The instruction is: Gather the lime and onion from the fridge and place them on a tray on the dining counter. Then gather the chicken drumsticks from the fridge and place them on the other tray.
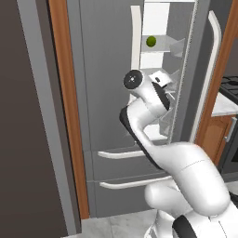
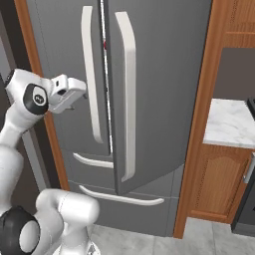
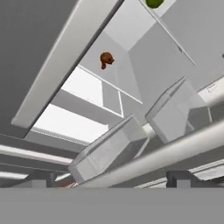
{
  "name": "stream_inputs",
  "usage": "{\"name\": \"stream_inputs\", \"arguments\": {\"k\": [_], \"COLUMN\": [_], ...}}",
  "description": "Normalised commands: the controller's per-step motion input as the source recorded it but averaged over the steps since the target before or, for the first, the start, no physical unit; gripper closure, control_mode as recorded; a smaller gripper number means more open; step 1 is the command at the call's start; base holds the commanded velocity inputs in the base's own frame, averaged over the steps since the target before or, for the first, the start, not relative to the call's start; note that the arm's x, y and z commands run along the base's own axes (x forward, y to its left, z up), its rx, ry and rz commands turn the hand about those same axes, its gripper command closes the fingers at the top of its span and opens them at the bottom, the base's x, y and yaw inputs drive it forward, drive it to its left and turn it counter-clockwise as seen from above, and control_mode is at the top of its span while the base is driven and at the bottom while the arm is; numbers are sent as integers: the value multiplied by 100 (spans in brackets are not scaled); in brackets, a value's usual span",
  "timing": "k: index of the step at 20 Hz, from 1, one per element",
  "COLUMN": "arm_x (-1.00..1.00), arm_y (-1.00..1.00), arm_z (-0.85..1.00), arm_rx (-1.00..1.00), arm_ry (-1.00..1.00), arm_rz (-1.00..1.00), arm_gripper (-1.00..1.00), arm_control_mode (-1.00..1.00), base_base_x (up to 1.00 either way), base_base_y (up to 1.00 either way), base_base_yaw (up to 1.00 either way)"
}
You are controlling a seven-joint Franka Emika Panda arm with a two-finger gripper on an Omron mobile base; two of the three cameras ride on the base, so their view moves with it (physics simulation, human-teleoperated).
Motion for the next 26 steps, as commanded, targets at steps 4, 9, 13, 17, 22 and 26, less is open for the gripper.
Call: {"name": "stream_inputs", "arguments": {"k": [4, 9, 13, 17, 22, 26], "arm_x": [83, 76, 51, 15, -16, -45], "arm_y": [-23, -37, -54, -68, -79, -89], "arm_z": [0, 0, 0, -2, -11, -14], "arm_rx": [-5, -3, -1, 0, 0, 0], "arm_ry": [7, 9, 10, 8, 2, 0], "arm_rz": [-7, -10, -12, -15, -15, -15], "arm_gripper": [-100, -100, -100, -100, -100, -100], "arm_control_mode": [-100, -100, -100, -100, -100, -100], "base_base_x": [0, 0, 0, 0, 0, 0], "base_base_y": [0, 0, 0, 0, 0, 0], "base_base_yaw": [0, 0, 0, 0, 0, 0]}}
